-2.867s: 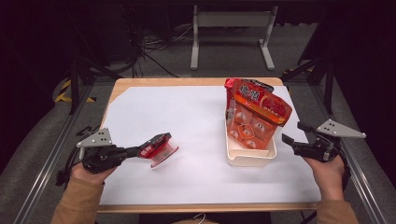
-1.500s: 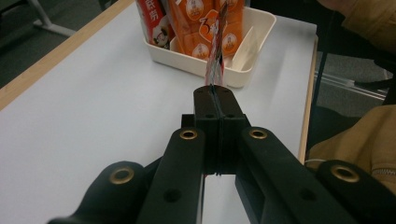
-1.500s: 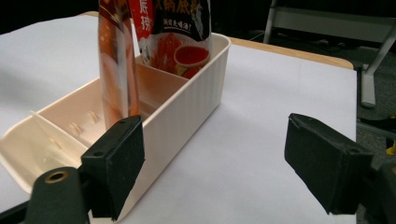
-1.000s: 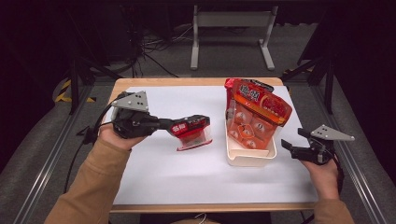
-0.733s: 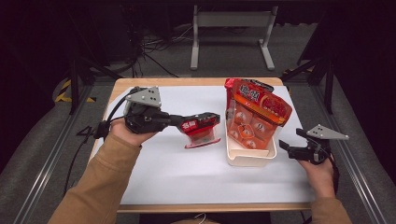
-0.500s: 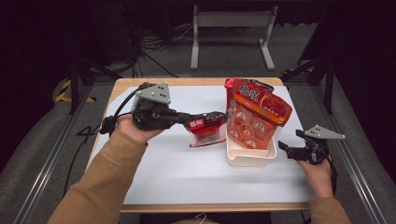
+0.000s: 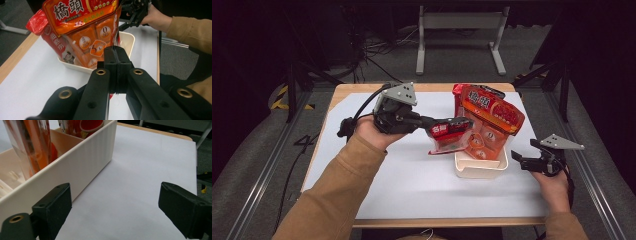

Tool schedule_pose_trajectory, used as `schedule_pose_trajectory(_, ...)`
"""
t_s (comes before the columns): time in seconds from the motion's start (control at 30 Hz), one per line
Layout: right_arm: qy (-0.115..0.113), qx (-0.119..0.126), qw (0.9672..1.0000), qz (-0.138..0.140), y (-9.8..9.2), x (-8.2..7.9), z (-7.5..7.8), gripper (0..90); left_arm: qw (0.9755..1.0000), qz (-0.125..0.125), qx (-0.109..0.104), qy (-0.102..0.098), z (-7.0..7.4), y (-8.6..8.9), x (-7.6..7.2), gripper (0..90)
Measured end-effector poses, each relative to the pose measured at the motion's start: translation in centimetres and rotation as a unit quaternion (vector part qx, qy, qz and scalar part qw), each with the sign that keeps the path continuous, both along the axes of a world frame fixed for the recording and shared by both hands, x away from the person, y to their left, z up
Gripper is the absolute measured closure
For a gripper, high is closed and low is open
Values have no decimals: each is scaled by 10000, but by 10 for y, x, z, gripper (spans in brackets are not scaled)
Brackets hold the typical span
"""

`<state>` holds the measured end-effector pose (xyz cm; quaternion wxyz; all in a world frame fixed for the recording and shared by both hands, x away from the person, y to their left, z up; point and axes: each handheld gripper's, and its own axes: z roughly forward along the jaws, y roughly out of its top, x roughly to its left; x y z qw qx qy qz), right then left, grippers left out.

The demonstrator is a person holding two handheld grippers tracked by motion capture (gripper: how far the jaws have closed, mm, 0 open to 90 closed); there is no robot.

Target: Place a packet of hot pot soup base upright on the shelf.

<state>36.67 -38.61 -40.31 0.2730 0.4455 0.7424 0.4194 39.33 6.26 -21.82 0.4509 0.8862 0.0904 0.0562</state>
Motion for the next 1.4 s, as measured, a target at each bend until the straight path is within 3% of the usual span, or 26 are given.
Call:
schedule_pose_trajectory(0.17,22,-16,10000,3,0,0,0,117,9999,-42,-90,65,-1,-9,5,900)
schedule_pose_trajectory(0.43,40,-69,10000,10,-1,1,-2,117,9996,-183,-234,-27,-5,-25,8,900)
schedule_pose_trajectory(0.93,3,-45,10000,-2,-3,1,-3,116,9988,-411,-267,-39,-13,-52,13,900)
schedule_pose_trajectory(1.4,-45,-11,10000,16,-5,0,-4,107,9981,-544,-291,3,-36,-77,14,900)
